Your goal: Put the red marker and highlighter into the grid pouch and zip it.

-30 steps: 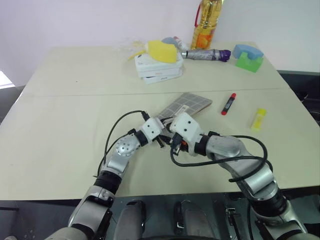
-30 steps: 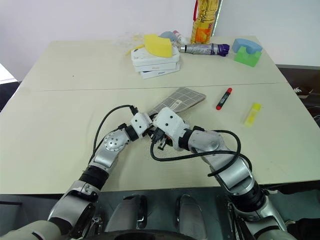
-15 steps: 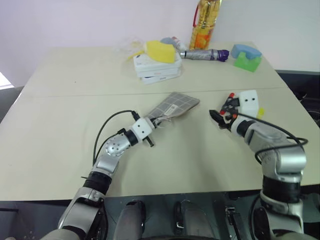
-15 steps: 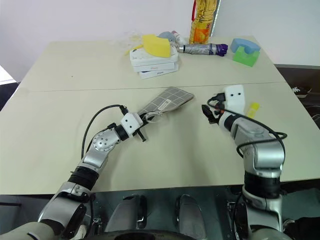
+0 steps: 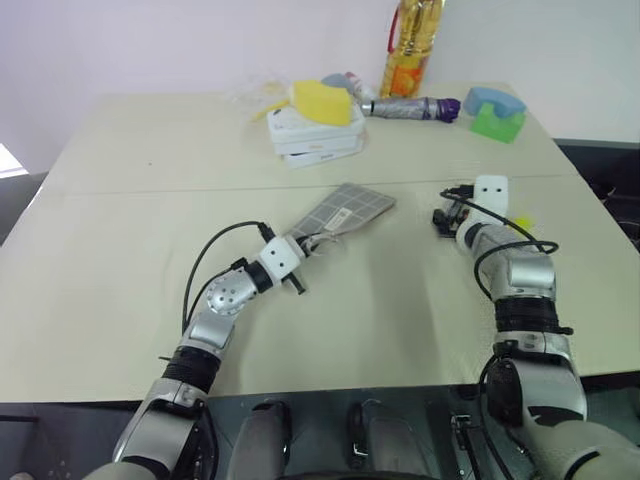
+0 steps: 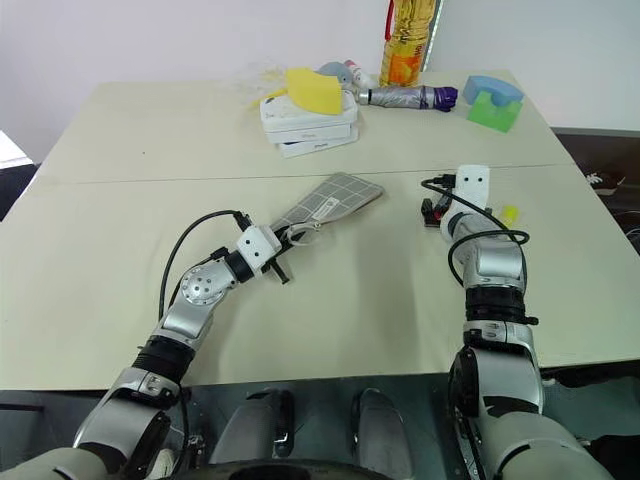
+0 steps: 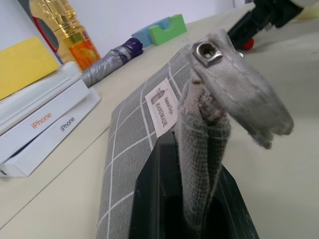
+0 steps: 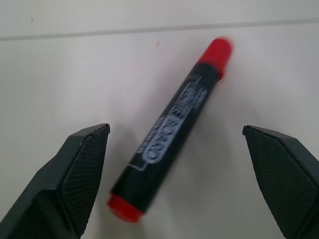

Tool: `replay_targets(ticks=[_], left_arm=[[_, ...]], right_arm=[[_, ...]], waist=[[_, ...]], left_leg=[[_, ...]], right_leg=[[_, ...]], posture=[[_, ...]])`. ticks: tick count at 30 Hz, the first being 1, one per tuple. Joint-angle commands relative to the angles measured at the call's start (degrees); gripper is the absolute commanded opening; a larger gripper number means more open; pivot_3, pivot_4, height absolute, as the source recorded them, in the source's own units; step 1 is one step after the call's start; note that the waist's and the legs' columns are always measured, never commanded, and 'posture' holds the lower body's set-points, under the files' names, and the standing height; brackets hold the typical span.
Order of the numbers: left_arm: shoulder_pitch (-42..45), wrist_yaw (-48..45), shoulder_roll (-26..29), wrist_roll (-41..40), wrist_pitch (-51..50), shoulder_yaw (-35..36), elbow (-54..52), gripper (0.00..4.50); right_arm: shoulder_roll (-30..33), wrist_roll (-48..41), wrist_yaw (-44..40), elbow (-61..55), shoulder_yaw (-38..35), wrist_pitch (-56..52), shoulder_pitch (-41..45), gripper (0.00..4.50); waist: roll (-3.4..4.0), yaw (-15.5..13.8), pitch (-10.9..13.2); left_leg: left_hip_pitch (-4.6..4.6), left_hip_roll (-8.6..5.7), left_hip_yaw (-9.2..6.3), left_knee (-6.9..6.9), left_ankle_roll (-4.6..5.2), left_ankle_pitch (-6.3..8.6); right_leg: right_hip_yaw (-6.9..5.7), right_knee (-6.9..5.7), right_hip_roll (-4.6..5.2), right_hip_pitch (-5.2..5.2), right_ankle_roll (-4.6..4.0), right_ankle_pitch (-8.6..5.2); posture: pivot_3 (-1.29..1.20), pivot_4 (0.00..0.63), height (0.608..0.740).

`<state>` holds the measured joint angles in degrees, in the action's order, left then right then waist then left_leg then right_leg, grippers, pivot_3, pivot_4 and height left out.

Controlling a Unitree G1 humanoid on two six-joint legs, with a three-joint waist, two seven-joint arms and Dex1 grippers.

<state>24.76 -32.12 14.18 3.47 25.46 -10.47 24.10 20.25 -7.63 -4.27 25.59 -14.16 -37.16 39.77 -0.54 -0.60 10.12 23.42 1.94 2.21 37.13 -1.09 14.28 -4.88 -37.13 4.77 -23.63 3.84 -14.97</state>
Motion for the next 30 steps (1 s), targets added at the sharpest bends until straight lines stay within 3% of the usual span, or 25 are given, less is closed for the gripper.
replay_targets(ticks=[1, 4, 6, 9, 20, 30], left_arm=[[-0.7, 0.7, -0.4, -1.1, -0.4, 0.5, -2.7, 0.0], [-1.1, 0.5, -0.5, -1.8, -1.0, 1.0, -3.3, 0.0], [-1.2, 0.2, -0.5, -2.5, -1.5, 1.2, -3.7, 0.0], [-1.3, -1.3, -0.6, -5.0, -3.2, 1.9, -5.2, 0.0], [-1.0, -8.4, 0.8, -12.0, -10.0, 2.5, -10.4, 0.0], [0.0, -10.2, 0.0, -12.5, -11.1, 2.5, -11.1, 0.0]], right_arm=[[0.2, -0.1, 1.2, -0.9, -0.8, 0.5, 0.8, 2.66], [0.5, -0.2, 1.7, -4.5, -1.0, 0.1, -0.6, 1.1], [0.8, -0.5, 1.2, -7.3, -0.9, 0.0, -1.5, 0.42], [3.1, -0.9, -2.8, -17.5, 1.0, -1.5, -5.4, 0.43], [21.6, -3.6, -26.3, -52.4, 6.2, 2.7, -26.2, 0.43], [23.6, -3.7, -29.0, -56.8, 8.5, 0.6, -29.4, 0.43]], waist=[[0.0, 0.0, 0.0], [0.0, 0.0, 0.0], [0.01, 0.0, 0.0], [0.01, 0.0, 0.0], [0.01, -0.1, 0.0], [-0.02, -0.2, 0.0]], left_leg=[[0.0, 0.0, 0.0, 0.01, 0.0, 0.0], [0.0, 0.0, 0.0, 0.01, 0.0, 0.0], [0.0, 0.0, -0.01, 0.0, 0.0, 0.0], [0.01, 0.01, -0.01, -0.01, 0.0, 0.0], [-0.01, 0.0, -0.08, 0.02, 0.0, 0.0], [0.0, 0.0, -0.11, 0.16, 0.0, 0.0]], right_leg=[[0.0, 0.0, 0.0, 0.0, 0.0, 0.0], [0.0, -0.01, 0.01, 0.0, 0.0, 0.0], [0.0, -0.01, 0.0, -0.01, 0.0, 0.0], [0.0, 0.0, 0.0, -0.02, 0.0, 0.0], [0.01, 0.03, -0.05, 0.0, 0.02, -0.02], [0.02, 0.07, -0.05, 0.06, 0.02, -0.03]], posture=[[0.0, 0.15, 0.74], [0.0, 0.15, 0.74], [0.0, 0.15, 0.74], [0.0, 0.15, 0.74], [0.0, 0.15, 0.74], [0.0, 0.15, 0.74]])
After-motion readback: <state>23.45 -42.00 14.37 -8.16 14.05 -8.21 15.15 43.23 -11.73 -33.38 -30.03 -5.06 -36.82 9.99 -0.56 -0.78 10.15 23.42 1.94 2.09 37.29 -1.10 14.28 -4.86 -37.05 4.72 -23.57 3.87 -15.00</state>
